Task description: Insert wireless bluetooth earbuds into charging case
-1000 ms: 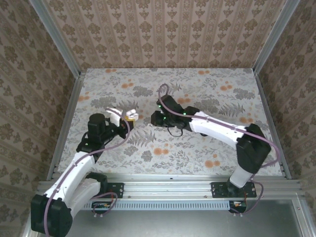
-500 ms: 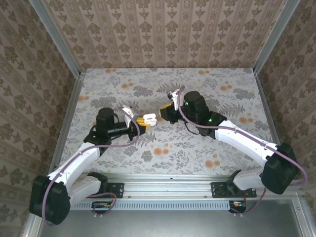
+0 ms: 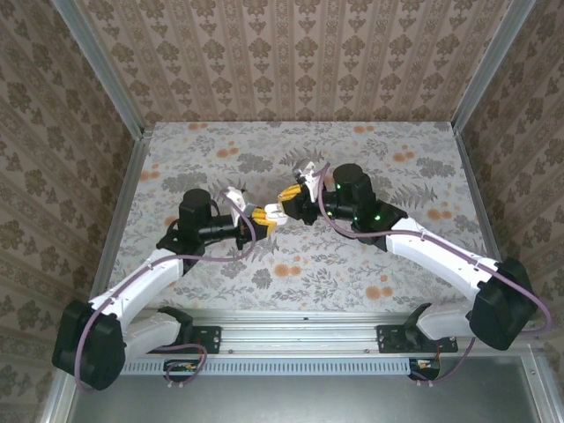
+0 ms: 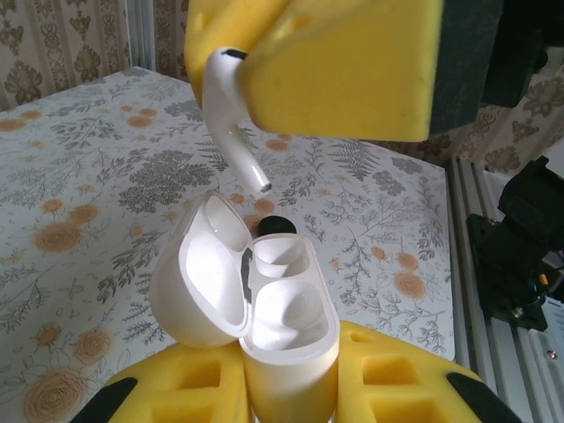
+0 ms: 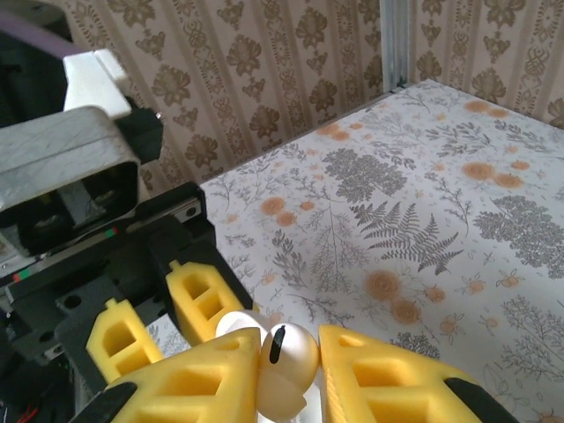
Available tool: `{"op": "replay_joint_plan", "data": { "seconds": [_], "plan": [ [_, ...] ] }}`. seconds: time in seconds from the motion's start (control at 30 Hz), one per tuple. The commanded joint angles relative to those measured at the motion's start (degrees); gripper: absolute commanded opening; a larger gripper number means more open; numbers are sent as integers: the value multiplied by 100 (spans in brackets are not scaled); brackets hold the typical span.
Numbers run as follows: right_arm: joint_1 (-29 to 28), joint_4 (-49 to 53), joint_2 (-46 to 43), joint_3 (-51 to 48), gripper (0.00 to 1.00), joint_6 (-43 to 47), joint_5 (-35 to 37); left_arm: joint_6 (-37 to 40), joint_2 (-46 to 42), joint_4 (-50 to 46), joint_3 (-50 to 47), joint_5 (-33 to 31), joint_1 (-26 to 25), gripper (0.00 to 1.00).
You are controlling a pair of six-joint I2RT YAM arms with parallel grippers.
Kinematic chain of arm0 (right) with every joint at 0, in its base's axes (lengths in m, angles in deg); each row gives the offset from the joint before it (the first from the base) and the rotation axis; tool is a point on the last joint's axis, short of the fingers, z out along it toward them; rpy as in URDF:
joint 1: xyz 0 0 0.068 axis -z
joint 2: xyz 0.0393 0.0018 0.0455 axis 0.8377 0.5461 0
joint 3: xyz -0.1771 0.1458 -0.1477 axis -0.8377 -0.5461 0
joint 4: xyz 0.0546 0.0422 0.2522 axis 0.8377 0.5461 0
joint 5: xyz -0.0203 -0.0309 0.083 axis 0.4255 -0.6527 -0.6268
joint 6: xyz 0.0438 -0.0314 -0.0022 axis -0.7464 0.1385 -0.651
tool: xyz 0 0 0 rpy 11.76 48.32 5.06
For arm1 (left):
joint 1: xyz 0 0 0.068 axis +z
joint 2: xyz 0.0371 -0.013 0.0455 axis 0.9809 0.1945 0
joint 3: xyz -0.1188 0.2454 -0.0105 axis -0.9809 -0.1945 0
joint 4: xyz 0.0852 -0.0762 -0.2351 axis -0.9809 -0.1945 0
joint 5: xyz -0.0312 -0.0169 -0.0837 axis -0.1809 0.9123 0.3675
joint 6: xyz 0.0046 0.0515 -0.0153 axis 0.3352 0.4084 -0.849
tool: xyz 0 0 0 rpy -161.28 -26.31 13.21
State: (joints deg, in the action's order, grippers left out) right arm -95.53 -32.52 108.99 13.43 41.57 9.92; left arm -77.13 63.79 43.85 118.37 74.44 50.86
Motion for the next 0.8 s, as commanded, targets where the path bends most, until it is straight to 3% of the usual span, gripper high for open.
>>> {"op": "replay_joint_plan", "data": {
  "seconds": [0.0,0.33,0.5,0.77],
  "plan": [
    [-30,-40,-326,-134,23,499,-252,579,-73,16,230,-93,-115,21],
    [-30,158,-689,-295,24,1192,-433,2200,-210,-342,182,-508,-312,21],
    [-29,-5,-662,-413,24,1491,-722,2596,-262,-269,132,-646,-393,20],
    [-30,-487,-673,-839,25,2781,-1350,2702,-307,-147,89,-683,-498,20]
  ]
}}
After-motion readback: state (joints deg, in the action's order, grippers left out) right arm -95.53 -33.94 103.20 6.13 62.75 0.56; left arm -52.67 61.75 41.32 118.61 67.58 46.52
